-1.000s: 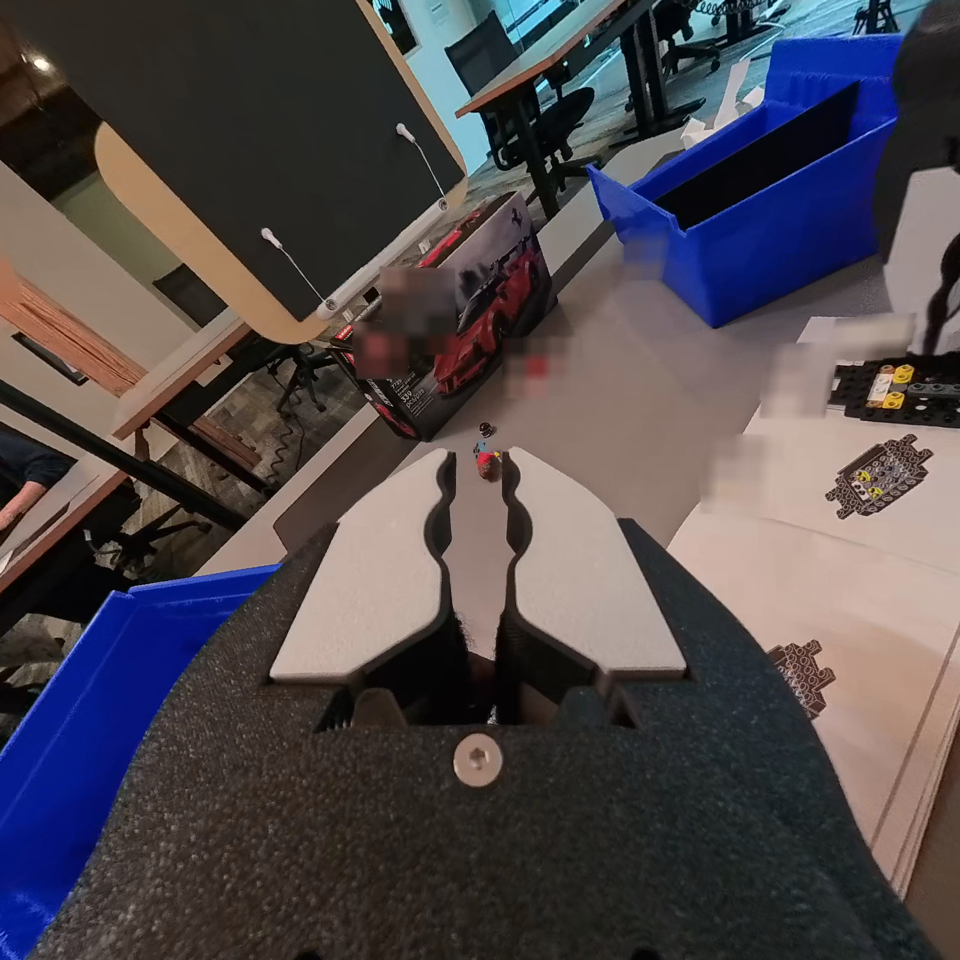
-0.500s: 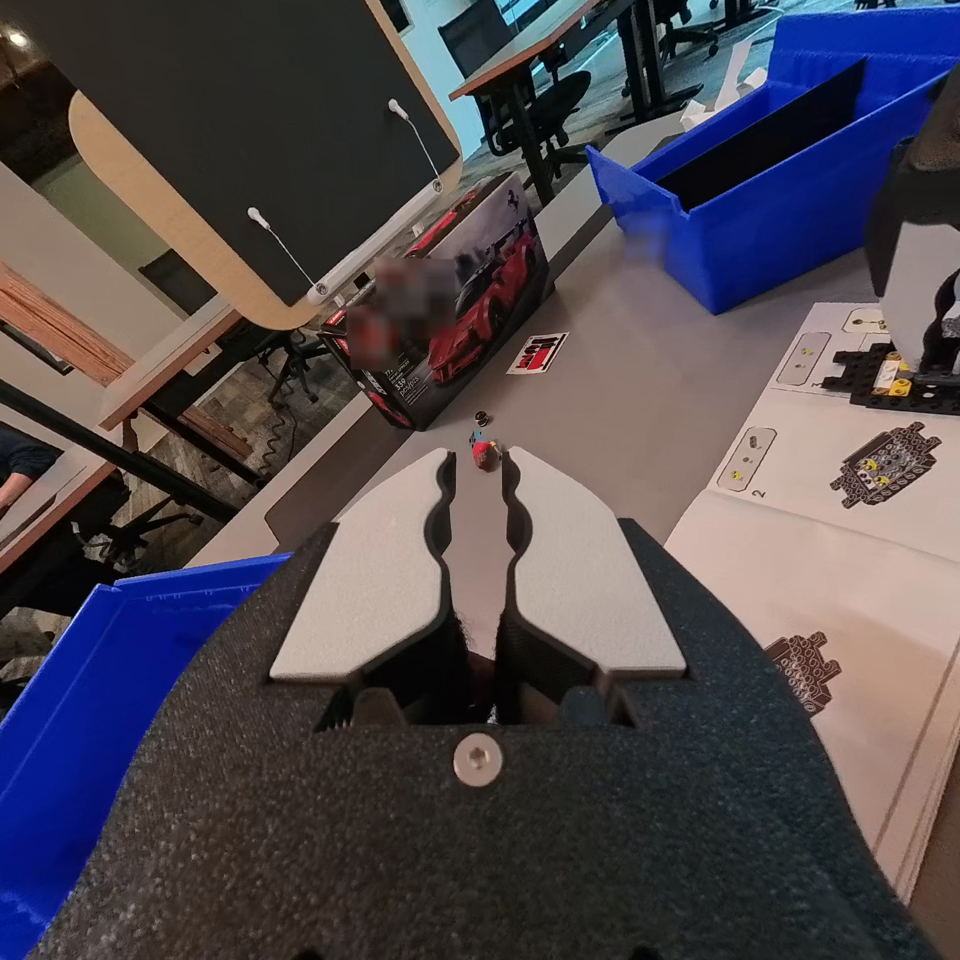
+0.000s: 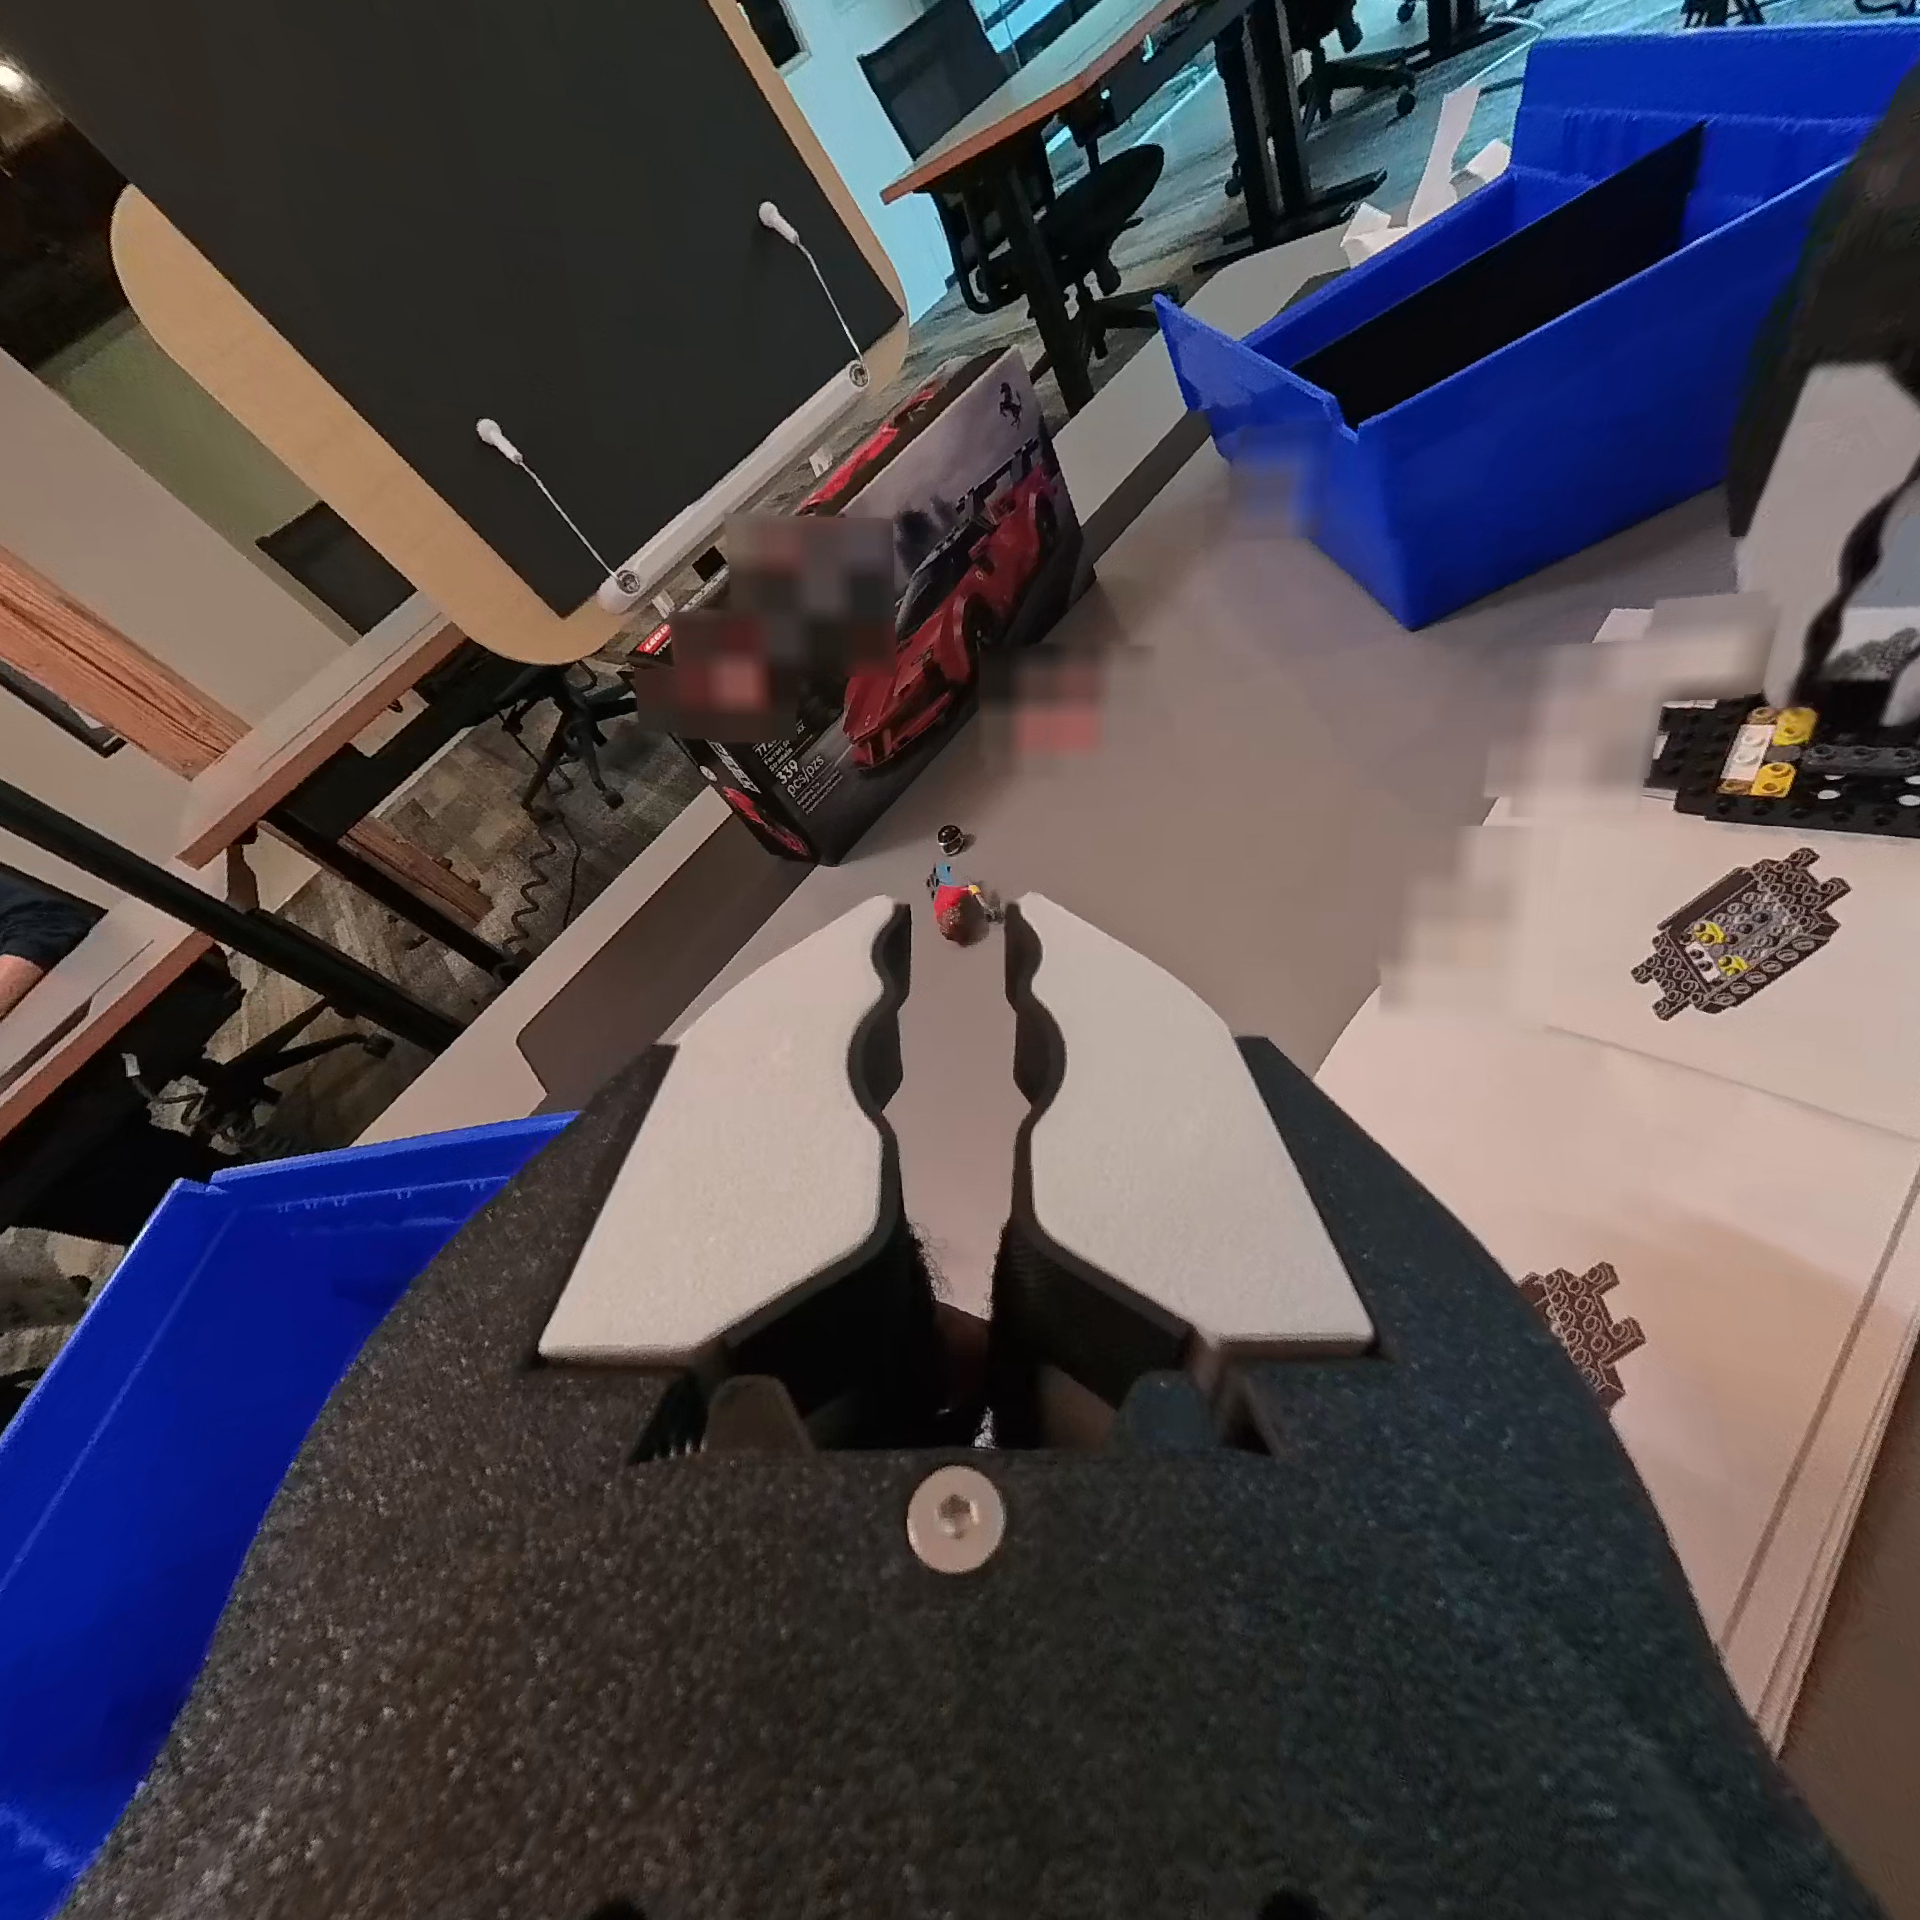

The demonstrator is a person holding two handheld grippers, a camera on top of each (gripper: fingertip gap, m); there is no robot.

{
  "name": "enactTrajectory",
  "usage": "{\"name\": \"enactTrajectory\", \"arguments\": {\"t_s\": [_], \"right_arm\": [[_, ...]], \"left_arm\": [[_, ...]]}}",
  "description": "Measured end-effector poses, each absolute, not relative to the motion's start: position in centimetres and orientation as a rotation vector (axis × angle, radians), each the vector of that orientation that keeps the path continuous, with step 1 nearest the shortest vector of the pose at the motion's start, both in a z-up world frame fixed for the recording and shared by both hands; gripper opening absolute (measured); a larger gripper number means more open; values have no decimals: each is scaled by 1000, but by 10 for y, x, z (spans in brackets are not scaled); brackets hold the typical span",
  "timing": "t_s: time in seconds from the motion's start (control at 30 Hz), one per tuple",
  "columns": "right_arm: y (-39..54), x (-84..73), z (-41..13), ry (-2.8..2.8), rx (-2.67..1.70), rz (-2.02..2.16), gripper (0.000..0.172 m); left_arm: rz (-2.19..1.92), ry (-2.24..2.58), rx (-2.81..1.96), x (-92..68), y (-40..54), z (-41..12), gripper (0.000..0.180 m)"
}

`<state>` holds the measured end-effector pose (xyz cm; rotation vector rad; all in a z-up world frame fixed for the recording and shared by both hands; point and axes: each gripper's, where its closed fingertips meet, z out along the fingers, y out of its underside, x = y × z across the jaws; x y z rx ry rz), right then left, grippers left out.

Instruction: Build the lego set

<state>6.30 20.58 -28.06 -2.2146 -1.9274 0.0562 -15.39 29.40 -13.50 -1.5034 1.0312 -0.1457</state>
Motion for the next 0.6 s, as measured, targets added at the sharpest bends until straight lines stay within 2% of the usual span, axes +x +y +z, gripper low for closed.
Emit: {"name": "enactTrajectory", "arguments": {"t_s": [0.07,0.17,0.33,0.37,0.43,0.47,0.53,0.6], "right_arm": [[210,58,-265,-1791,-2196,149,21],[212,56,-246,-1597,-2169,237,39],[189,56,-260,-1526,-2177,440,85],[188,57,-266,-1539,-2180,451,89],[190,56,-276,-1575,-2176,460,97],[192,56,-279,-1597,-2177,452,100],[196,56,-283,-1655,-2171,413,106],[199,54,-287,-1708,-2174,380,109]], "left_arm": [[-160,1062,-1522,-152,292,-140,18],[-182,1130,-1591,-149,289,-156,22],[-229,1257,-1635,-137,279,-176,31],[-269,1296,-1628,-132,273,-178,37],[-364,1419,-1594,-119,255,-185,67],[-397,1498,-1576,-114,244,-191,76],[-429,1613,-1563,-108,229,-202,92],[-462,1629,-1580,-104,225,-204,101]]}}
